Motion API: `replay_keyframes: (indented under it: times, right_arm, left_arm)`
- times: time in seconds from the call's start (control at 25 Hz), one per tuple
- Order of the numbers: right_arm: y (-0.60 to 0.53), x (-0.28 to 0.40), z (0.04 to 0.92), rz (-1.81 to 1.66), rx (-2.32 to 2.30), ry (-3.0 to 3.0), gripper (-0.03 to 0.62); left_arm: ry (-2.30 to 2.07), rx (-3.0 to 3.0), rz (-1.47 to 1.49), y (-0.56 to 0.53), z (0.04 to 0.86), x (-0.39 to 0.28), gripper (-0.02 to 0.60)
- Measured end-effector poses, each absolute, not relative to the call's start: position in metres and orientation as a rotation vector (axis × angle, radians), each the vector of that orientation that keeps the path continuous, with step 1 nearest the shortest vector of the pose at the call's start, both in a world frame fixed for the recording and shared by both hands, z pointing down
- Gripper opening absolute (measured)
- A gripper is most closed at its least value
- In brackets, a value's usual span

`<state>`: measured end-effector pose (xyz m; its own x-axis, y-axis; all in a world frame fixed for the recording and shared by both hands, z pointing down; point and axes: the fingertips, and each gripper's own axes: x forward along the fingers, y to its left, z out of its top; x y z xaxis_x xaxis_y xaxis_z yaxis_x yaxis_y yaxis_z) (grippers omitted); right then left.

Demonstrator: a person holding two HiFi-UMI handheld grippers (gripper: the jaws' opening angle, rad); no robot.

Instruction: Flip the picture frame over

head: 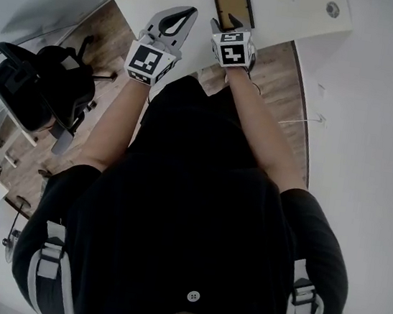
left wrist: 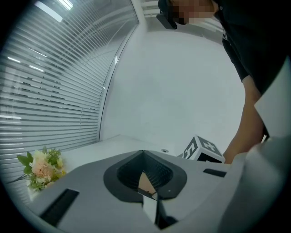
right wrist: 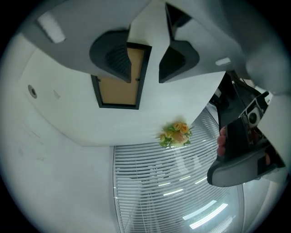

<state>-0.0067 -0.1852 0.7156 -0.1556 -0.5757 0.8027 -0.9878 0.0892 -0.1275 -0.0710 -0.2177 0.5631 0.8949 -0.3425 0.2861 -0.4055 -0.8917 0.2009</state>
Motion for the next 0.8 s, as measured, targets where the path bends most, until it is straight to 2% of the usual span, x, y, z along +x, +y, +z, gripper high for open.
replay_keyframes:
  times: [0.8]
  right_arm:
    - [-0.173, -0.008, 0.751, 0.862, 1.544, -1.696, 0.058]
  left_arm:
    - [-0.633, 2.741, 0.337, -0.203, 0.585, -0.094, 0.005]
